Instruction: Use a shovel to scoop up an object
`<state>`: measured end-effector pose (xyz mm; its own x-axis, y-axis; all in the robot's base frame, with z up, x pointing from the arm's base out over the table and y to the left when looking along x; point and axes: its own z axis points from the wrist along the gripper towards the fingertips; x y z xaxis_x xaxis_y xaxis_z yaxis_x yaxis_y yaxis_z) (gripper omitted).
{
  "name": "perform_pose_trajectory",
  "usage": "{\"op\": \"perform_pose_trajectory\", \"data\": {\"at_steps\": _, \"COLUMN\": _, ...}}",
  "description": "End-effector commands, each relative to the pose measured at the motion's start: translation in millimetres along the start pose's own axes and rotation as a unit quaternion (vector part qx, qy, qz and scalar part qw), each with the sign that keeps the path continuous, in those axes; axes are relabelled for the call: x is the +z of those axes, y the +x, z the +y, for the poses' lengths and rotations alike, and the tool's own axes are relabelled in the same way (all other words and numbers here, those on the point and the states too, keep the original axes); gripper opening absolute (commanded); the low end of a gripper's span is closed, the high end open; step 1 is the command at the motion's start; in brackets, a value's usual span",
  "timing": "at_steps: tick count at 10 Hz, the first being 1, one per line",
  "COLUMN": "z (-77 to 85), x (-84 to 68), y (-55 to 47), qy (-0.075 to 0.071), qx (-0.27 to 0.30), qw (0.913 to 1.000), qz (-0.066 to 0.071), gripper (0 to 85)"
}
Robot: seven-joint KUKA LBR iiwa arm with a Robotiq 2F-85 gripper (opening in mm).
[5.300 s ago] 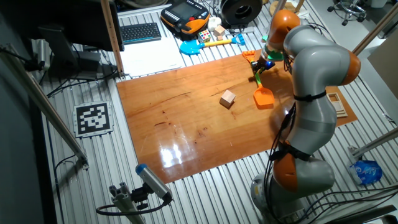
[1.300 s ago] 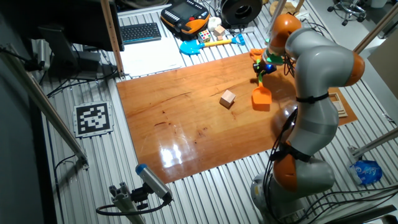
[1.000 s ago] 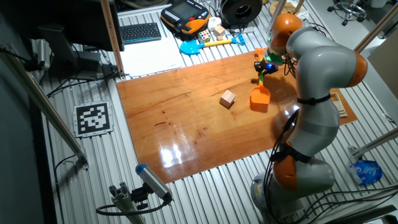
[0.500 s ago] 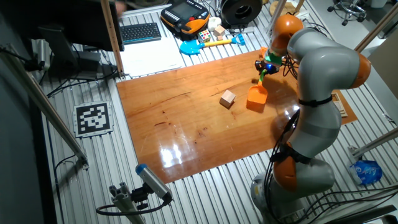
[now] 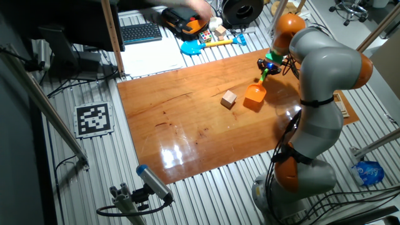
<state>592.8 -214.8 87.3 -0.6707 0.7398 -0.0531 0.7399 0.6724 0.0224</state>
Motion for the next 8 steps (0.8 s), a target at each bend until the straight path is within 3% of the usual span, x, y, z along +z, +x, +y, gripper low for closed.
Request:
{"op": "perform_pose_trajectory", "data": {"at_steps": 1, "z": -2.4, "x": -2.8, "y": -1.3, "qy": 0.002, "qx": 0.004, "qw": 1.0, "qz": 0.001, "gripper": 0.0}}
{"op": "perform_pose_trajectory", "data": {"at_steps": 4, "z": -8.4, "x": -4.4, "y": -3.2, "qy": 0.008, "qx": 0.018, "qw": 0.9998, "qz": 0.002, "gripper": 0.0}}
{"op": "perform_pose_trajectory", "data": {"at_steps": 8, "z": -9.7, "x": -3.5, "y": -6.6, "qy": 0.014, "qx": 0.024, "qw": 0.9996, "qz": -0.006, "gripper": 0.0}}
